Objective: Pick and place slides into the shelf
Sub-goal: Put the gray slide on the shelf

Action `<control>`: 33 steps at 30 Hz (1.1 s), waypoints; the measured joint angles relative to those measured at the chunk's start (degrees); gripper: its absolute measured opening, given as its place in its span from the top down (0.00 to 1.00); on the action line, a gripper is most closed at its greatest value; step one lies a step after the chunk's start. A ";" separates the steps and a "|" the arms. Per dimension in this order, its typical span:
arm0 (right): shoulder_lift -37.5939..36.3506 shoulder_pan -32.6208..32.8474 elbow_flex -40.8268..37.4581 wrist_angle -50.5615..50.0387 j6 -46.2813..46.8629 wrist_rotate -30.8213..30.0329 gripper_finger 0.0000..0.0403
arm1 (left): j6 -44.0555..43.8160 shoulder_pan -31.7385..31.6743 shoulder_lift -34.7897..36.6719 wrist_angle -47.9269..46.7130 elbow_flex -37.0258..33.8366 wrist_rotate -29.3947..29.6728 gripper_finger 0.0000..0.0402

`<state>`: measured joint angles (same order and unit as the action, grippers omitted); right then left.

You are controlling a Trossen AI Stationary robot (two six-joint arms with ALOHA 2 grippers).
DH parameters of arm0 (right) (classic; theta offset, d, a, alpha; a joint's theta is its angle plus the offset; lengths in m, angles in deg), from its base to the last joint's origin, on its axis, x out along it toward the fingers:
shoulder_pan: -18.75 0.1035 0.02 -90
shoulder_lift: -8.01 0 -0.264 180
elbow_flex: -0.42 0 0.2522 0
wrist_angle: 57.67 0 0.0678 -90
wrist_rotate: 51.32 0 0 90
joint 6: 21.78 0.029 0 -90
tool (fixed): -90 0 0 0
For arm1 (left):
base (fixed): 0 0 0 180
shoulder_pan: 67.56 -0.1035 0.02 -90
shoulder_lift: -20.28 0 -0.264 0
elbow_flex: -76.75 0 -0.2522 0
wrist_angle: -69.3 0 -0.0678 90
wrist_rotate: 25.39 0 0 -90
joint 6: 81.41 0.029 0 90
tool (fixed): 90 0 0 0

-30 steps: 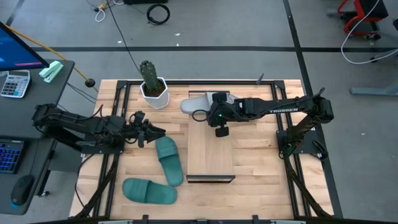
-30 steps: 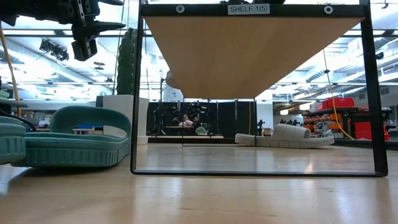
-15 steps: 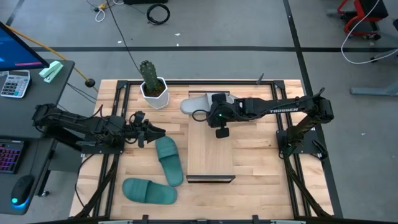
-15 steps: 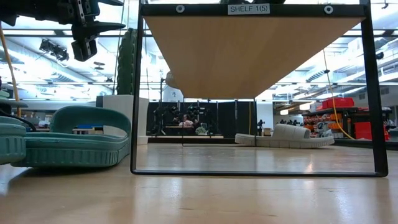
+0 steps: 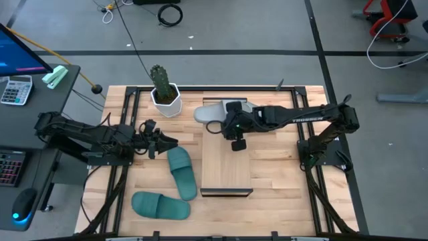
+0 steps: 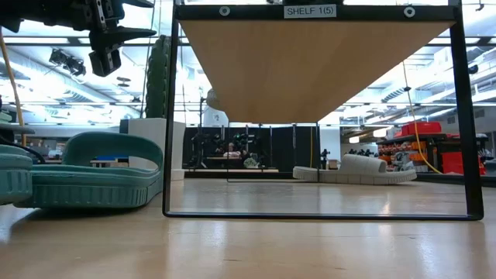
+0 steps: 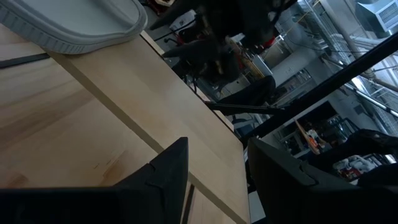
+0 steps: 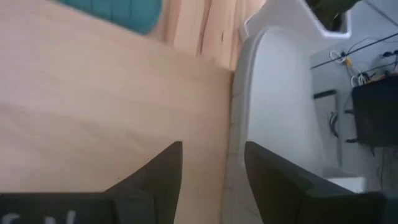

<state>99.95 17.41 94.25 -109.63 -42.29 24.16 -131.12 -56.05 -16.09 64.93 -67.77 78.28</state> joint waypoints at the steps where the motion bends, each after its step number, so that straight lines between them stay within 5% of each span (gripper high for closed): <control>1: 0.00 0.12 0.63 -0.28 0.02 0.02 0.55 | 0.00 -0.01 0.00 0.00 0.00 0.00 0.57; 17: -1.86 0.76 15.10 -16.57 7.63 -0.40 0.56 | 1.41 -0.02 0.00 -0.35 0.00 0.00 0.57; 24: -2.29 0.26 20.65 -26.99 10.39 -7.83 0.56 | 1.65 0.00 0.01 -0.45 0.00 0.01 0.57; 33: -2.71 -8.78 20.72 -36.43 21.82 -12.29 0.56 | 2.32 -0.01 0.02 -0.39 0.00 0.00 0.57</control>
<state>97.24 8.63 114.98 -146.06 -20.48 11.87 -128.80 -56.06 -16.08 64.54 -67.77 78.28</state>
